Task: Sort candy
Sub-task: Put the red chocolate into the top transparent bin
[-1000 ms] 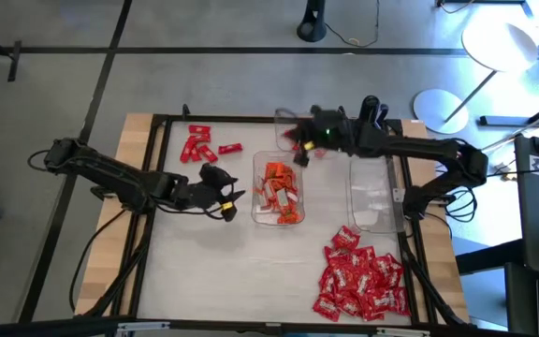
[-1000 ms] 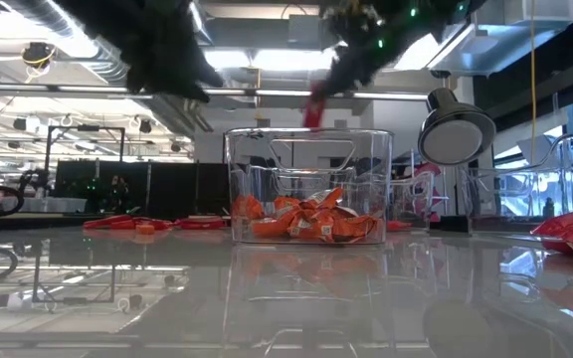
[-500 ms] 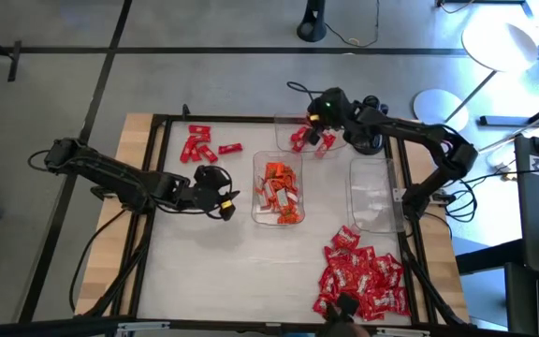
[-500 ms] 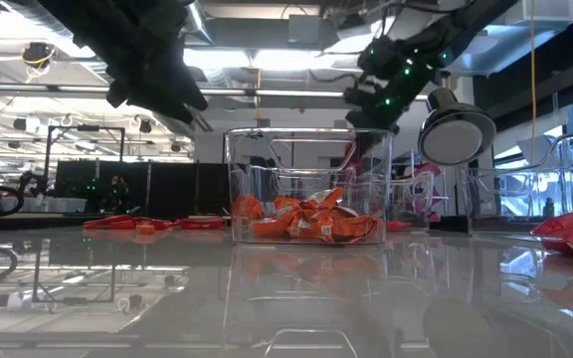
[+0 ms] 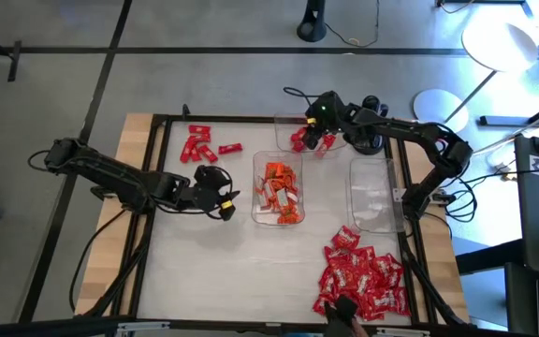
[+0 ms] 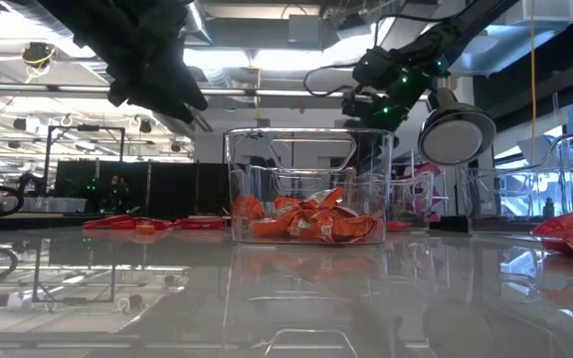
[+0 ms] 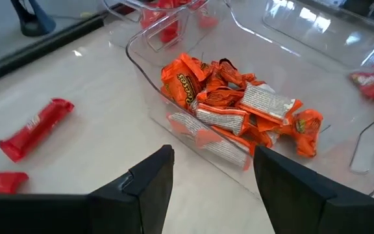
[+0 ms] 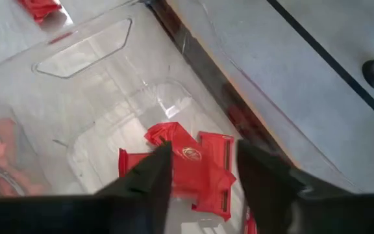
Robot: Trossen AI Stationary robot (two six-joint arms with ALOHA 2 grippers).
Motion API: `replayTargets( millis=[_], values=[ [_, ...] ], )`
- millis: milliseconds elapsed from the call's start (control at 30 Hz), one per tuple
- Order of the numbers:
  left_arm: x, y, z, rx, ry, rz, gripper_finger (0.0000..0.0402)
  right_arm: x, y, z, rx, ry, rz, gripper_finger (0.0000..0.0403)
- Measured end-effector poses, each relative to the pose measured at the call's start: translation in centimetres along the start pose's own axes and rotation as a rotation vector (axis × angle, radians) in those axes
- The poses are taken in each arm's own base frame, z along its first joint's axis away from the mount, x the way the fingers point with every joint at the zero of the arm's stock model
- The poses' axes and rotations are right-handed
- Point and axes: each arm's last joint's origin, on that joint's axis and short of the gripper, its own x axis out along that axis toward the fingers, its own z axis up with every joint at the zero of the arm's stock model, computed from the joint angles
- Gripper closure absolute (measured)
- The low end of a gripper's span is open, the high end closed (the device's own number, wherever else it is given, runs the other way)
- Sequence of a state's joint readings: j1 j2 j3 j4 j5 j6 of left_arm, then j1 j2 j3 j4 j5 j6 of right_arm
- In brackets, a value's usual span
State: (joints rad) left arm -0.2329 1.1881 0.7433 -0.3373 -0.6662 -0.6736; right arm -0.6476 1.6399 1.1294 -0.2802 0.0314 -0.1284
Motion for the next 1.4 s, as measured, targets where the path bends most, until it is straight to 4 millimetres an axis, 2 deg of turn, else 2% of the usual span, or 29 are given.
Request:
replayTargets(
  millis=[167,267,367,500,700,867,1100,1400],
  values=[
    [0.5,0.5,0.6,0.058,-0.019,0.025,0.0199,-1.4,0.0,0.1,0.027,-0.001,0.023,0.0159],
    [1.1,1.2,1.3,0.048,-0.040,0.060,0.0199,-2.2,0.2,0.3,0.057,-0.011,0.102,0.0137],
    [2.2,2.8,2.1,0.022,-0.033,0.124,0.0199,-2.6,0.8,0.4,0.075,-0.021,0.220,0.0126],
    [4.0,6.2,3.6,-0.019,0.025,0.159,0.0199,-2.8,2.5,0.5,0.042,-0.027,0.321,0.0123],
    [6.0,12.7,5.2,-0.105,0.089,0.257,0.0199,-3.1,5.5,0.8,-0.063,-0.042,0.353,0.0123],
    [8.9,16.7,4.6,-0.117,0.195,0.264,0.0199,-3.4,7.1,0.8,-0.118,-0.046,0.378,0.0123],
    [12.8,18.1,2.4,-0.037,0.338,0.192,0.0199,-3.5,7.8,0.7,-0.147,-0.041,0.360,0.0123],
    [15.7,18.3,0.8,0.015,0.372,0.149,0.0234,-3.5,7.8,0.6,-0.147,-0.038,0.360,0.0123]
  ],
)
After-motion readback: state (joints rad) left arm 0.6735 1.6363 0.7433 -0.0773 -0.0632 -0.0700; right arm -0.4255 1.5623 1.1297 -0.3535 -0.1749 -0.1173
